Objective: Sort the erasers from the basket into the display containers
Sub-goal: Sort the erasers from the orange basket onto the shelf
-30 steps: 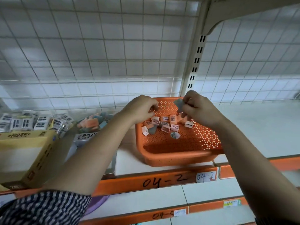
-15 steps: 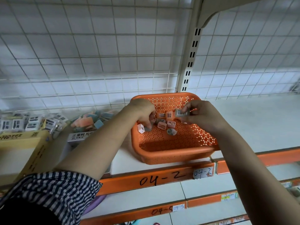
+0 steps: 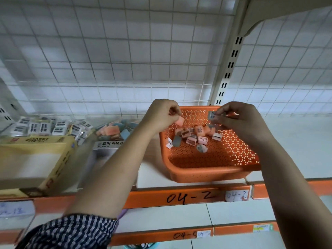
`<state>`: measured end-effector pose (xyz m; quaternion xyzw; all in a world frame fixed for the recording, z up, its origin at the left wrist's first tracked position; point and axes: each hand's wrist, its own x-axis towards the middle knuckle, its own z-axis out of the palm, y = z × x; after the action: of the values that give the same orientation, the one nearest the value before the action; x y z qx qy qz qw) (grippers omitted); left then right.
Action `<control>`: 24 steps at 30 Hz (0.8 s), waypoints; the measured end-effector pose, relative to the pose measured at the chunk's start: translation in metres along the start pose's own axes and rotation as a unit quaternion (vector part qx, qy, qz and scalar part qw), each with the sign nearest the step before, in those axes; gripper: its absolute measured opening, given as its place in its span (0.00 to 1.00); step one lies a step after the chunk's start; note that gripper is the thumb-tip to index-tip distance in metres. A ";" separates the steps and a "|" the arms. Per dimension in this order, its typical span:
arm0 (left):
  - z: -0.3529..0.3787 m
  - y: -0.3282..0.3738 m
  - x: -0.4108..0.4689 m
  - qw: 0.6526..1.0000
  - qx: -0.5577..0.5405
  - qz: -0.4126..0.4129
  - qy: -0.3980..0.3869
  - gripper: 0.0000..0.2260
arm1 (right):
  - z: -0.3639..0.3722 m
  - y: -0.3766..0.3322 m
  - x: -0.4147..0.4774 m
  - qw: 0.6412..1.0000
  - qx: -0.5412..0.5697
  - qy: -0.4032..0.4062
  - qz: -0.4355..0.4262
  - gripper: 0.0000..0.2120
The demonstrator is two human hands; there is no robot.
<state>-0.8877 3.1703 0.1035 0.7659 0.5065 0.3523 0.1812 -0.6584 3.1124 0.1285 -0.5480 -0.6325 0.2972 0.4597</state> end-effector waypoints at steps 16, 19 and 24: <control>-0.120 -0.085 -0.113 0.934 -0.230 -0.201 0.184 0.14 | 0.157 -0.080 -0.017 0.988 0.148 -0.032 -0.016 0.09; -0.126 -0.102 -0.115 0.939 -0.197 -0.197 0.202 0.10 | 0.182 -0.078 -0.017 0.994 0.104 0.001 -0.029 0.11; -0.125 -0.119 -0.113 0.946 -0.185 -0.185 0.190 0.07 | 0.226 -0.054 -0.014 0.997 0.054 0.061 -0.017 0.09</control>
<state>-1.0821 3.1080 0.0737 0.5305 0.5902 0.5392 0.2820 -0.8862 3.1159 0.0815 -0.5287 -0.5953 0.2896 0.5313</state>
